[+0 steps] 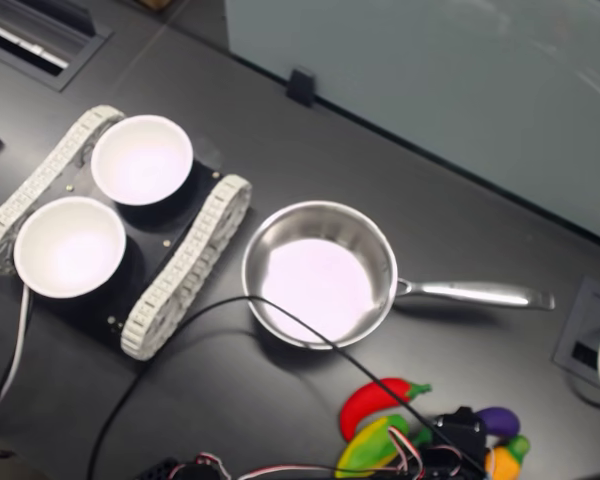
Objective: Pick up the brinjal and place them in the pan
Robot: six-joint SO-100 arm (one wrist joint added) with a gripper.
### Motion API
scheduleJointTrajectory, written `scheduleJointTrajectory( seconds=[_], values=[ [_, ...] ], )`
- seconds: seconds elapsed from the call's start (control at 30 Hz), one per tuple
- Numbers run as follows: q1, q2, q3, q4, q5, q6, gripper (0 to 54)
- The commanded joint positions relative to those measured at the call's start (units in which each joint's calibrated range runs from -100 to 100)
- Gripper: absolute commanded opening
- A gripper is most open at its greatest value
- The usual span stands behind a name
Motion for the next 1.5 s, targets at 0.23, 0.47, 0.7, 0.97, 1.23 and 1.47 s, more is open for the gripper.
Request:
scheduleJointTrajectory(
  seconds=[0.23,0.47,0.7,0.97,1.23,1.47],
  values=[
    [0.41,-16.38,-9.91,5.53,-9.28,-6.92,0.2],
    [-0.96,-24.06,-9.73,2.8,-19.24,-9.02,0.2],
    [-6.93,-34.6,2.26,-2.58,-23.83,-8.51,0.2],
    [-8.3,-46.08,11.99,-5.05,-28.13,-8.18,0.2],
    [-15.87,-55.19,21.44,-8.97,-31.5,-4.31,0.2],
    [-22.87,-63.71,31.98,-14.43,-34.87,-1.37,0.2]
  ],
)
